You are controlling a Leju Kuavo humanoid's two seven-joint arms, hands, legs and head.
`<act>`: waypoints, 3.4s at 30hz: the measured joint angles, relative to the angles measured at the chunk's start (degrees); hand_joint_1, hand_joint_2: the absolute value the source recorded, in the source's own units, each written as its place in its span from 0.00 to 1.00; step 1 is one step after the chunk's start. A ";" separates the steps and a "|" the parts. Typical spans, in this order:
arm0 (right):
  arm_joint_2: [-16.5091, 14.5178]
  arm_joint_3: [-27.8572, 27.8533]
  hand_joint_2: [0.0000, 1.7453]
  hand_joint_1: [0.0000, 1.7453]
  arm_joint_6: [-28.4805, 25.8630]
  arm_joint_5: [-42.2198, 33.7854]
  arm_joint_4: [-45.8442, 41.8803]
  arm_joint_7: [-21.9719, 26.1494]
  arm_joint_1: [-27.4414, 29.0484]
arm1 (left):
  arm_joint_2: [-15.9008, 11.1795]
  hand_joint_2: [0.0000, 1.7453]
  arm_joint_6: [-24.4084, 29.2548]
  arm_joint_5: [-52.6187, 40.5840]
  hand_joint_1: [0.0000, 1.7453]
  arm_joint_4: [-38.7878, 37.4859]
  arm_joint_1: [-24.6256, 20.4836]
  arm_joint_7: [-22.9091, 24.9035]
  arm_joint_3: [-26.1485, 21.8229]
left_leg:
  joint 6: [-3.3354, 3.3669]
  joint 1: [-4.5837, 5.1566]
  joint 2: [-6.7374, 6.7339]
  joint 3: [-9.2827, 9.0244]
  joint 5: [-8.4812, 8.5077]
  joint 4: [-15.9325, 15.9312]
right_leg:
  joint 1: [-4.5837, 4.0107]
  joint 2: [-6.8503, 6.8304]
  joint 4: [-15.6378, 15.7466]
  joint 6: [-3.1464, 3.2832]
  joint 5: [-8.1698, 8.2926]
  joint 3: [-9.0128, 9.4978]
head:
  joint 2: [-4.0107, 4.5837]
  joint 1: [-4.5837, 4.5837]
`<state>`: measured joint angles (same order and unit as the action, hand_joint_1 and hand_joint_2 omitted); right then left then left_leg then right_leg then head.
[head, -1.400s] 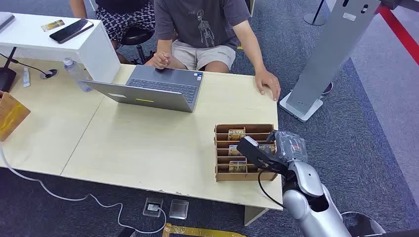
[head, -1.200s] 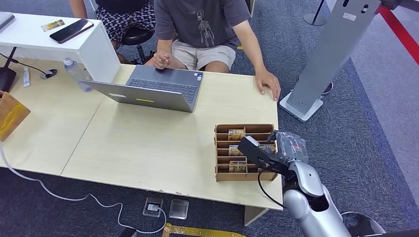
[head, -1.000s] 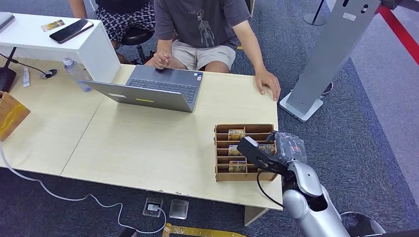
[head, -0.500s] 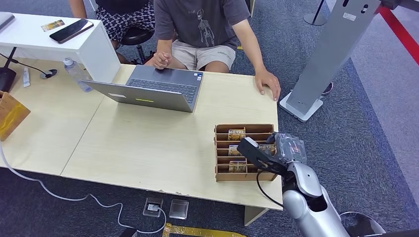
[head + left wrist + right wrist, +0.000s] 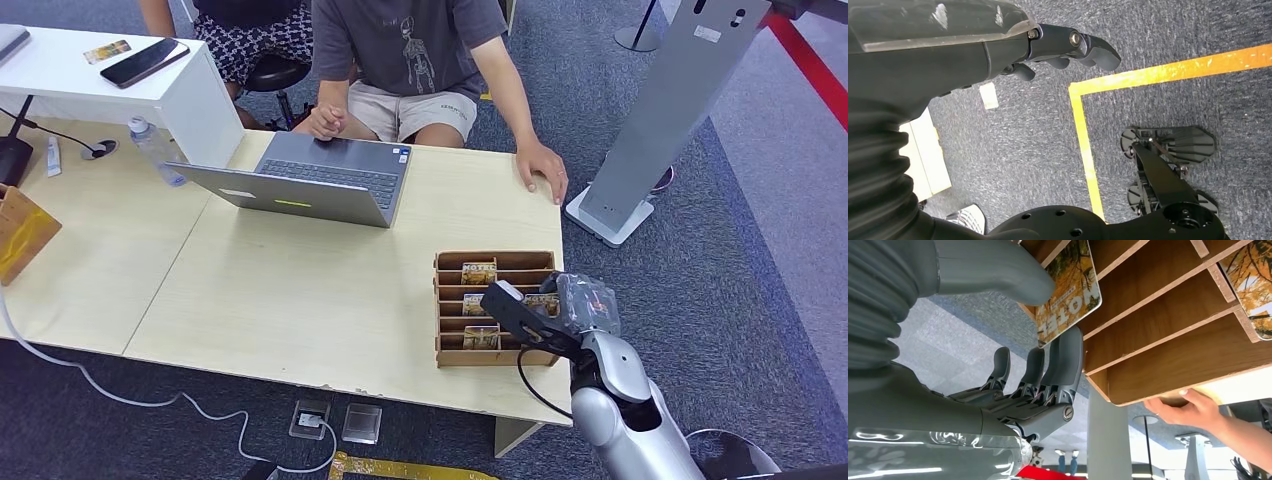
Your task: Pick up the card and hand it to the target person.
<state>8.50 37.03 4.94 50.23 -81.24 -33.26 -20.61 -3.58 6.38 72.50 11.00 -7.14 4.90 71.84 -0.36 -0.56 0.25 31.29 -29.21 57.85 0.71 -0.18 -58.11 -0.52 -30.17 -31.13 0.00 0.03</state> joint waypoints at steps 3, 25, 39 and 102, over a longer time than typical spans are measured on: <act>0.00 0.00 1.00 0.55 0.00 -0.02 0.00 -0.02 0.05 | 0.00 1.00 -0.01 -0.01 0.00 -0.01 0.00 -0.01 0.00 | 0.00 0.00 0.00 0.00 0.00 0.00 | 0.00 0.00 0.00 0.00 0.00 0.00 | 0.00 0.01; -0.01 0.00 1.00 0.80 -0.02 -0.15 -0.02 -0.10 0.14 | 0.00 1.00 -0.01 -0.01 0.00 -0.01 0.00 -0.18 0.00 | 0.00 0.00 0.00 -0.02 0.00 0.00 | 0.00 0.00 0.00 0.00 0.00 0.02 | 0.00 -0.01; 0.53 -0.32 1.00 0.80 -1.26 -0.36 -3.32 0.75 0.78 | -0.07 1.00 0.16 1.62 0.00 -0.01 0.10 -1.68 -1.09 | 0.00 0.00 -0.01 -0.03 0.00 0.00 | 0.00 0.01 0.00 0.00 0.00 0.01 | 0.00 0.01; -13.40 0.35 1.00 0.00 -21.53 1.90 44.35 23.87 -31.18 | -0.64 1.00 -0.61 -1.77 0.00 -0.01 -1.00 -1.01 -1.26 | -0.02 0.00 0.08 0.06 0.07 0.02 | 0.00 -0.04 -0.10 0.00 0.01 -0.07 | 0.00 0.02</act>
<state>-4.90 37.38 -16.59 52.13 -36.90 -9.38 -51.78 -4.22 5.77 70.73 10.99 -8.14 3.89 70.59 -0.37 -0.57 0.34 31.36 -29.14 57.87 0.71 -0.22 -58.21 -0.52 -30.15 -31.20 0.00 0.05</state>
